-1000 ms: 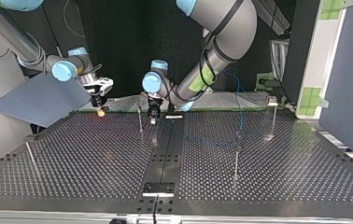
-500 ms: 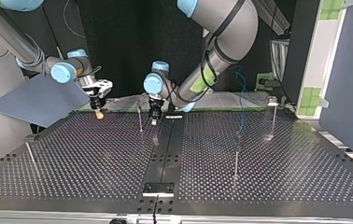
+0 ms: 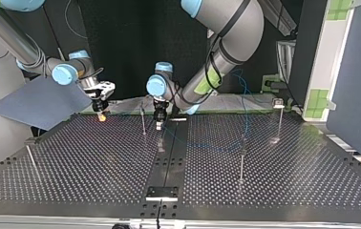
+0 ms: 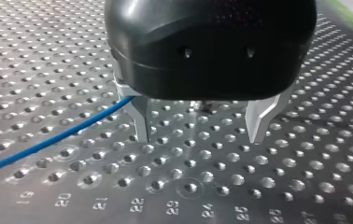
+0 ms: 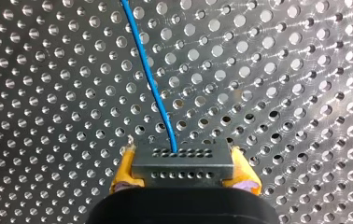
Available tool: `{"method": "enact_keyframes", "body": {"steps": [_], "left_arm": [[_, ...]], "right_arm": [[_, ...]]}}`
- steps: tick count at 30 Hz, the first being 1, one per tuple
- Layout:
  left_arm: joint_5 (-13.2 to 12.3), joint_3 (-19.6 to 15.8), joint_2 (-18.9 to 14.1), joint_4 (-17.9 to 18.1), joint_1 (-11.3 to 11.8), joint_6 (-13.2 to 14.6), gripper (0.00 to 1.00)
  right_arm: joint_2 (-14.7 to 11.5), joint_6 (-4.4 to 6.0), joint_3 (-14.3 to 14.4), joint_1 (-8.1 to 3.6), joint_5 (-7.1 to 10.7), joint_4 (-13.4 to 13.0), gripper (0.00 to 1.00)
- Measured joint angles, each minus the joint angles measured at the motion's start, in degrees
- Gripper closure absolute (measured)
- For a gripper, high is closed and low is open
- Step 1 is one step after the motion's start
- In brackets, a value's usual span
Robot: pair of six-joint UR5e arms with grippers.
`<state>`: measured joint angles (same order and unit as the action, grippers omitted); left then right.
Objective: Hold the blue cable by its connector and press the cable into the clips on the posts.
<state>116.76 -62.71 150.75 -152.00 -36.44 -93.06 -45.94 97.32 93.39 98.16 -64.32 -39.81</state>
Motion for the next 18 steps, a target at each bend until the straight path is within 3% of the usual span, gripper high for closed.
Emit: {"method": "enact_keyframes", "body": {"steps": [9,18], "left_arm": [[0.8,0.0,-0.1,-4.9,-1.1,2.9,0.0],[1.6,0.0,-0.2,-9.3,-2.8,3.0,0.0]], "right_arm": [[0.0,0.0,0.0,0.06,0.07,0.2,1.0],[0.0,0.0,0.0,0.02,0.14,0.3,1.0]]}}
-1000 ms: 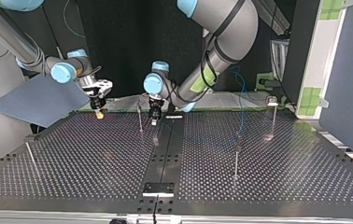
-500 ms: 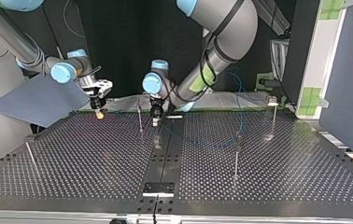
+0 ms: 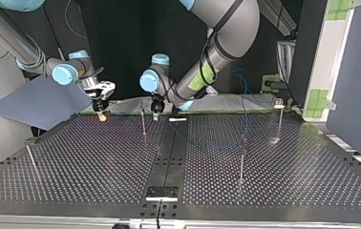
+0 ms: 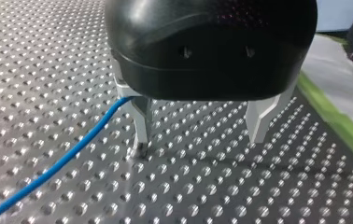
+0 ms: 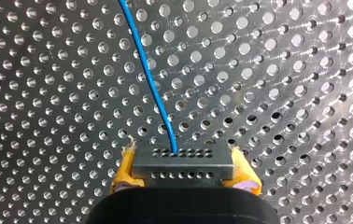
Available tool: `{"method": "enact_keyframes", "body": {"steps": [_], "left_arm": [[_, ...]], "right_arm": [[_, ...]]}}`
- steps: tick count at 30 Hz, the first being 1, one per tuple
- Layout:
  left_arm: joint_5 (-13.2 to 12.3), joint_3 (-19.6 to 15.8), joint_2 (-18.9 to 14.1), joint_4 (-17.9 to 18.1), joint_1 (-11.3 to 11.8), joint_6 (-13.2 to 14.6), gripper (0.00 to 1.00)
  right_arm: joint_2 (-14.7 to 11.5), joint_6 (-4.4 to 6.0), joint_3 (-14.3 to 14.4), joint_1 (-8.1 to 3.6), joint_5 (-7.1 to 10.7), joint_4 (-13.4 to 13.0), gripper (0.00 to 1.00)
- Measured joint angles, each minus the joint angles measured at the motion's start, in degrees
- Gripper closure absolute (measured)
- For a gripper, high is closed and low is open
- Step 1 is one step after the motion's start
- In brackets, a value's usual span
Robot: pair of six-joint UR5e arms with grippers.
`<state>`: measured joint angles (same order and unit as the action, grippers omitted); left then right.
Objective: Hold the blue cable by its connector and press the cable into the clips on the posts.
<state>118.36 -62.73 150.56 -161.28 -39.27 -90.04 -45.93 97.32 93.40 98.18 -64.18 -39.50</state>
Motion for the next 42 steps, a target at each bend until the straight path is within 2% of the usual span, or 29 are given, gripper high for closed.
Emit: {"method": "enact_keyframes", "body": {"steps": [8,19,33,42], "left_arm": [[0.7,-0.8,-0.3,-2.6,-1.6,-1.1,0.0],[1.0,-4.9,-3.8,0.3,-3.3,-1.8,0.0],[1.3,-5.6,-4.2,0.7,-6.9,-1.8,0.0],[1.7,-5.6,-4.2,1.0,-7.6,-2.3,0.0]], "right_arm": [[0.0,0.0,0.0,-0.04,0.07,0.0,1.0],[0.0,-0.16,0.0,-0.04,0.1,0.2,1.0],[0.0,-0.27,0.0,-0.04,0.09,0.6,1.0],[0.0,-0.27,0.0,0.03,0.09,0.6,1.0]]}}
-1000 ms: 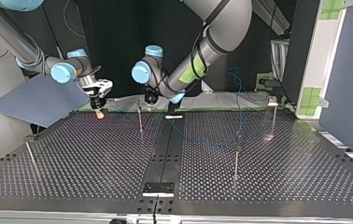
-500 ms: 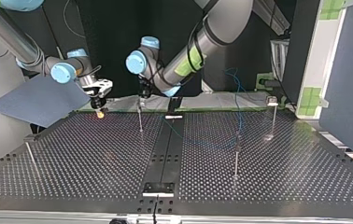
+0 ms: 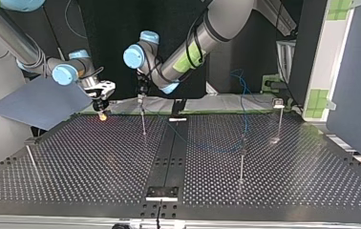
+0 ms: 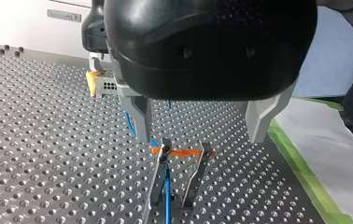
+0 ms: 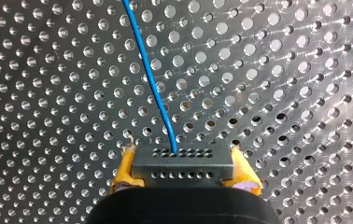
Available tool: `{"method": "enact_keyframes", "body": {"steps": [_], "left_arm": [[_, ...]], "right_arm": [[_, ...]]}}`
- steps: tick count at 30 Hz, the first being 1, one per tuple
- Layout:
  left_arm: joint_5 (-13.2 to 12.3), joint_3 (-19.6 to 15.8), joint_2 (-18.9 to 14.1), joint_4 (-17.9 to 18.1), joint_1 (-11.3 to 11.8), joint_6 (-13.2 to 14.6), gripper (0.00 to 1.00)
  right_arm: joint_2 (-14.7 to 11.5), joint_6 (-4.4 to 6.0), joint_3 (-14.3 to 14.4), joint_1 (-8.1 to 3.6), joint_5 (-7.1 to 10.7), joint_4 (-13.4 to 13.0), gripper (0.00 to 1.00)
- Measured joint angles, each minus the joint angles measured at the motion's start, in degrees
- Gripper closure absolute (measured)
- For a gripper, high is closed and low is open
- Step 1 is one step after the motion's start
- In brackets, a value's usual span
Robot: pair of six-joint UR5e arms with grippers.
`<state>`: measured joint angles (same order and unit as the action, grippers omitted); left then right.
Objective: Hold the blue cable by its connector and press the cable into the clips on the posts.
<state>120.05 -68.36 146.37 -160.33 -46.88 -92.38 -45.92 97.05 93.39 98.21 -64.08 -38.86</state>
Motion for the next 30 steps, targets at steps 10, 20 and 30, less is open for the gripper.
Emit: {"method": "enact_keyframes", "body": {"steps": [10,20,30], "left_arm": [[0.6,0.0,0.0,0.3,-0.3,-0.9,0.0],[0.6,0.0,0.0,0.3,-0.4,-1.1,0.0],[0.8,0.0,0.0,0.3,-0.6,-1.6,0.0]], "right_arm": [[0.0,-0.02,0.0,-0.07,0.0,0.0,1.0],[0.0,-0.09,0.0,-0.08,0.0,0.0,1.0],[0.1,-0.17,0.0,-0.07,0.0,0.4,1.0]]}}
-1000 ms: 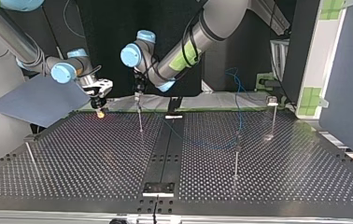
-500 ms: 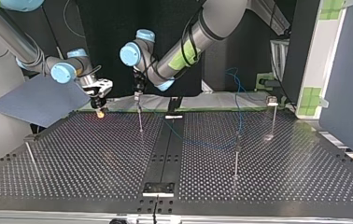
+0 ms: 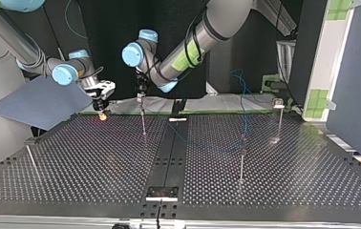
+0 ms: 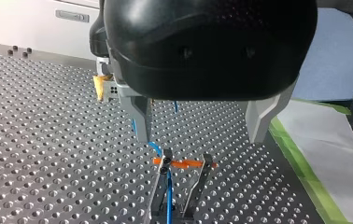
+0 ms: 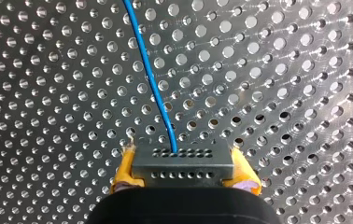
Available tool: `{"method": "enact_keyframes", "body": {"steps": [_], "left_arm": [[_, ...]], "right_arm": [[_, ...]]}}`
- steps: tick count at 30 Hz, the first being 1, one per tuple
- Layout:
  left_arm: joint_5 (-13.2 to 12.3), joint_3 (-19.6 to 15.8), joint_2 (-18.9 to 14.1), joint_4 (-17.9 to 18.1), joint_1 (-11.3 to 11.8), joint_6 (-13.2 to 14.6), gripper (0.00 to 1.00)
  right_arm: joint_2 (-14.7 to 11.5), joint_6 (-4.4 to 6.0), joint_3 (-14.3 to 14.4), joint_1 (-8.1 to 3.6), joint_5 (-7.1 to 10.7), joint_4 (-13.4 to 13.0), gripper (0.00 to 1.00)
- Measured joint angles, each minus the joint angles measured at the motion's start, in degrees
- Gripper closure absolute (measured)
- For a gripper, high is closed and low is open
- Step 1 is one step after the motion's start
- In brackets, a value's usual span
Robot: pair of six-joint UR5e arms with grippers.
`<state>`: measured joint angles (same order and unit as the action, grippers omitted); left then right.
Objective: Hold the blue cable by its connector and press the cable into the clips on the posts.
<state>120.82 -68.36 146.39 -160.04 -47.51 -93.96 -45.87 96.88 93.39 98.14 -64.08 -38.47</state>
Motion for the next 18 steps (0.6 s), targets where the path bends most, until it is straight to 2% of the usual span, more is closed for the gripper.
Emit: {"method": "enact_keyframes", "body": {"steps": [5,10,18], "left_arm": [[0.3,-0.1,0.0,0.0,-0.2,-0.3,0.0],[0.8,-1.7,-0.3,0.8,-0.3,-0.5,0.0],[1.1,-5.8,-3.8,4.4,-0.2,-1.1,0.0]], "right_arm": [[0.0,0.0,0.0,0.0,0.0,0.0,1.0],[0.0,0.0,0.0,0.0,0.0,0.0,1.0],[0.0,0.0,0.0,0.0,0.0,0.0,1.0]]}}
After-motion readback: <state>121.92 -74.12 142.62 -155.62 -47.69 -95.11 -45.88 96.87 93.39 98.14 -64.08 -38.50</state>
